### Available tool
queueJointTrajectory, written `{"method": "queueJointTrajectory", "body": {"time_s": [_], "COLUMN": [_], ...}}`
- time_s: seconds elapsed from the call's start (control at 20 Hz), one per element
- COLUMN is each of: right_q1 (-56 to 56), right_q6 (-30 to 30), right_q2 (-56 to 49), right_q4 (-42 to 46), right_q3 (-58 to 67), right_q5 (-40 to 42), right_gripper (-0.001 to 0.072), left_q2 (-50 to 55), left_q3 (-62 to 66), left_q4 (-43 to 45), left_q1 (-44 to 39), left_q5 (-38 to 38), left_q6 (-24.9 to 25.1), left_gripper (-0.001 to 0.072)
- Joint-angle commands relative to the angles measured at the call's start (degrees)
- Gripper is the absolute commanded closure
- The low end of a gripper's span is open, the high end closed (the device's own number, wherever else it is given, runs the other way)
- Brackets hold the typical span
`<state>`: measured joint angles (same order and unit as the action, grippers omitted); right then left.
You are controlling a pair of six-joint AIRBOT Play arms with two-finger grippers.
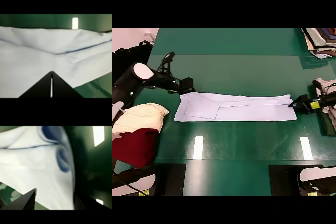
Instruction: Fold the shirts.
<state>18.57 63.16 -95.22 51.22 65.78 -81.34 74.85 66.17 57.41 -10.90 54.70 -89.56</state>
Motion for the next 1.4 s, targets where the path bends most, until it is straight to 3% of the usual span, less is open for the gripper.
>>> {"method": "queueJointTrajectory", "body": {"time_s": [0.0,0.05,0.25,0.45,0.7,1.15,1.35], "right_q1": [-3.63,-4.33,-6.36,-11.26,-18.93,-31.69,-36.72], "right_q6": [-1.33,-1.38,-1.53,3.48,5.22,6.95,6.91], "right_q2": [-2.29,-2.36,1.81,10.86,17.00,17.05,17.03], "right_q4": [-0.57,-0.59,-0.76,-0.85,-12.07,-14.21,-14.19], "right_q3": [-0.26,0.66,8.13,15.87,23.76,30.67,30.67], "right_q5": [1.42,0.94,-6.51,-8.15,-7.41,-1.73,2.36], "right_gripper": [0.0517,0.0692,0.0696,0.0695,0.0695,0.0695,0.0695], "left_q2": [2.49,3.85,12.00,23.10,32.28,33.53,29.42], "left_q3": [0.13,0.15,3.32,15.32,25.81,26.10,26.08], "left_q4": [-0.98,-1.68,-6.16,-6.49,-6.25,-3.76,-3.43], "left_q1": [-6.40,-8.35,-15.15,-20.85,-23.71,-23.30,-17.77], "left_q5": [-5.25,-6.80,-9.03,-7.45,-3.63,-4.15,0.26], "left_q6": [-0.11,-0.22,0.83,1.49,1.40,1.09,1.05], "left_gripper": [0.0680,0.0680,0.0681,0.0680,0.0680,0.0680,0.0680]}}
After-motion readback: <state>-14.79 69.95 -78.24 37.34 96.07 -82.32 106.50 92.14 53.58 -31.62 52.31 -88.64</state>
